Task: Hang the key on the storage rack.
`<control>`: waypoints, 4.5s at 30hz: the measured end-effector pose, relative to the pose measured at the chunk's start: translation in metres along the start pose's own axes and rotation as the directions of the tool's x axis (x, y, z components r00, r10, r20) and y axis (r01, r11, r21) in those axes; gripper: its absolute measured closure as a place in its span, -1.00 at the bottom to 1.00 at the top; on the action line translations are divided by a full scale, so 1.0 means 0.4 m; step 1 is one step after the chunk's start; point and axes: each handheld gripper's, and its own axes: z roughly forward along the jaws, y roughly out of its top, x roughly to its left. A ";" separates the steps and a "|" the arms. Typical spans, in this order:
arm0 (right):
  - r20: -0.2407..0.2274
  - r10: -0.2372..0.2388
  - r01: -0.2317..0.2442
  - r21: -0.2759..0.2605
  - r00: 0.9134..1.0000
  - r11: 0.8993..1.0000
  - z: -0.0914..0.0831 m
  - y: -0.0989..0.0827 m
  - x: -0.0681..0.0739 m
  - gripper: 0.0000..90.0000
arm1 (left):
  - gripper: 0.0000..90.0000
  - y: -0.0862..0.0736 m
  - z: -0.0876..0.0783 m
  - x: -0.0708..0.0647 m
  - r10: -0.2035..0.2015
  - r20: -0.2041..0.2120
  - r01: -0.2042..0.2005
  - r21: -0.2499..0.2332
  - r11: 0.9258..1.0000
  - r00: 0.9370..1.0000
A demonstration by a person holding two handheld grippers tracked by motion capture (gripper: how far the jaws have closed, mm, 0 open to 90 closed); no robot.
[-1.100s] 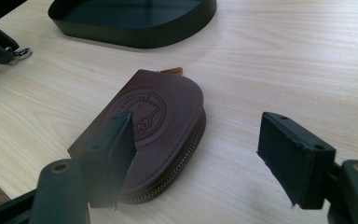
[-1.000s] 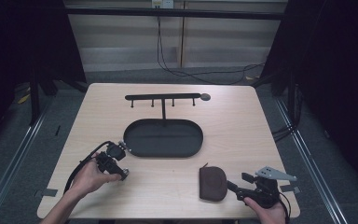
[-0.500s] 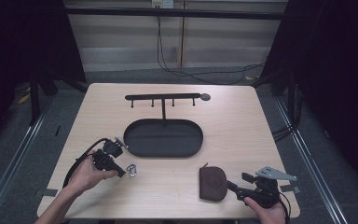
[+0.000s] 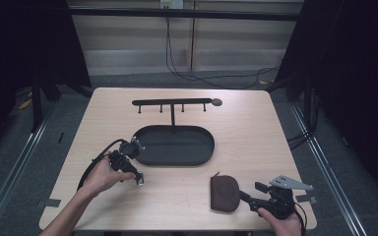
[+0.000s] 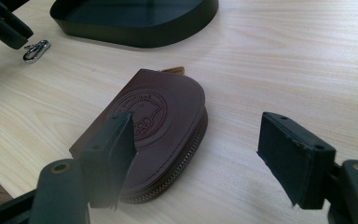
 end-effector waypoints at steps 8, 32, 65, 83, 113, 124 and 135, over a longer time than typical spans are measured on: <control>-0.001 0.001 -0.001 -0.001 1.000 1.000 0.000 0.000 0.000 -0.40 | 0.31 0.008 0.028 0.011 -0.007 -0.005 0.008 0.027 1.000 1.000; 0.004 0.012 -0.012 0.007 1.000 1.000 0.002 0.000 -0.001 -0.41 | 0.98 0.006 0.010 0.026 -0.002 0.017 0.002 0.025 1.000 1.000; 0.003 0.011 -0.011 0.014 1.000 1.000 0.004 0.000 0.000 -0.41 | 0.98 0.020 -0.180 0.012 0.056 0.010 -0.056 -0.017 0.998 0.998; 0.001 0.011 -0.011 0.014 1.000 1.000 0.004 0.000 -0.001 -0.41 | 0.98 0.033 -0.256 0.018 0.061 -0.040 -0.060 0.030 0.998 0.997; -0.003 0.019 -0.019 0.015 1.000 1.000 0.004 0.000 -0.003 -0.42 | 0.98 0.129 -0.368 0.013 0.085 -0.084 -0.081 0.050 0.995 0.993; -0.011 0.013 -0.013 0.019 1.000 1.000 0.006 0.000 -0.002 -0.42 | 0.98 0.181 -0.380 0.016 0.079 -0.083 -0.074 0.059 0.996 0.993; -0.025 0.003 -0.003 0.019 1.000 1.000 0.008 0.000 -0.002 -0.42 | 0.98 0.233 -0.364 0.045 0.044 -0.083 -0.038 0.071 0.997 0.996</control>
